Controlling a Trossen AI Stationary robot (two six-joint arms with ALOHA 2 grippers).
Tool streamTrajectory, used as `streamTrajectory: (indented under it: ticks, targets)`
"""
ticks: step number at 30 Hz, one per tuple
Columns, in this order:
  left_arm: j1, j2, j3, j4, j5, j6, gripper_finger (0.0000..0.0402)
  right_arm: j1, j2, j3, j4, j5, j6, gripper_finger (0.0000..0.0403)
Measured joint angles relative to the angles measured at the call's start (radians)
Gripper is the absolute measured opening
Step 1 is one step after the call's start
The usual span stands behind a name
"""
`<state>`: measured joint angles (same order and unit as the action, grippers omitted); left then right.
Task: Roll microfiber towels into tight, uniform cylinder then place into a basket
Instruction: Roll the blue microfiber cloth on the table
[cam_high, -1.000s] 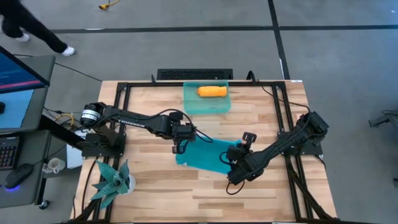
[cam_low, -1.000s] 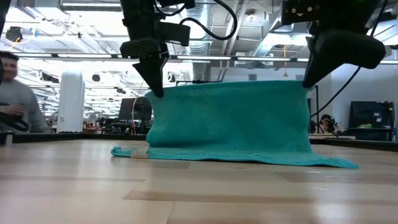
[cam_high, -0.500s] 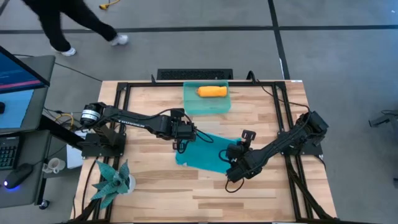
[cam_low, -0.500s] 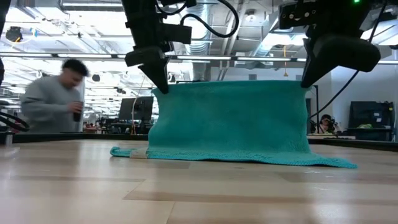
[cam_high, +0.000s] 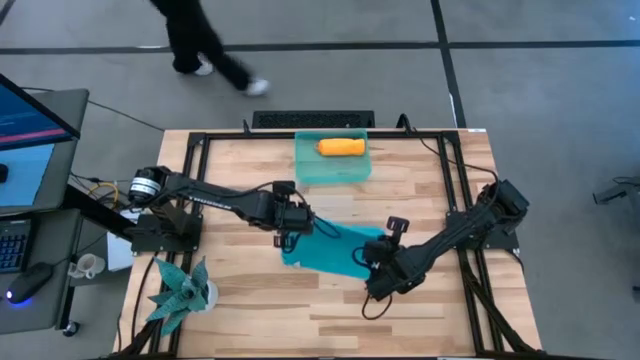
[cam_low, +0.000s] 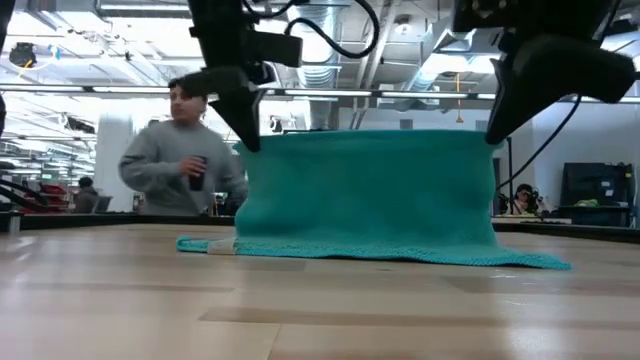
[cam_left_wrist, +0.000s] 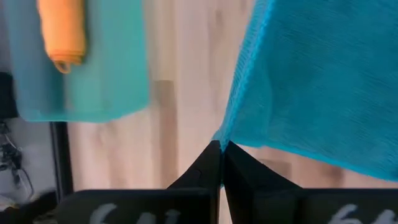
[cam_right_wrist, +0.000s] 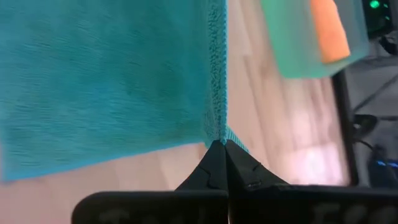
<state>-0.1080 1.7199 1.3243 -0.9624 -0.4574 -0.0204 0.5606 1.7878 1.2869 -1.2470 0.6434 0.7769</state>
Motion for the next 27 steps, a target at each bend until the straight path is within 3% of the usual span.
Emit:
streamTrajectory:
  ticks: [4,12,21,27]
  targets:
    - [-0.050,0.000,-0.015,-0.024,0.001,-0.068,0.0000,0.033,0.000,0.000,0.056,0.001,0.000,0.0003]
    - [-0.157,0.000,-0.134,0.088,-0.012,-0.133,0.0000,0.070,0.022,0.000,0.105,0.007,0.008,0.0002]
    - [-0.211,0.000,-0.136,0.109,-0.018,-0.207,0.0000,0.080,0.163,0.003,0.122,-0.041,-0.052,0.0001]
    - [-0.245,0.000,-0.135,0.130,0.011,-0.263,0.0000,0.094,0.176,0.004,0.121,-0.070,-0.052,0.0001]
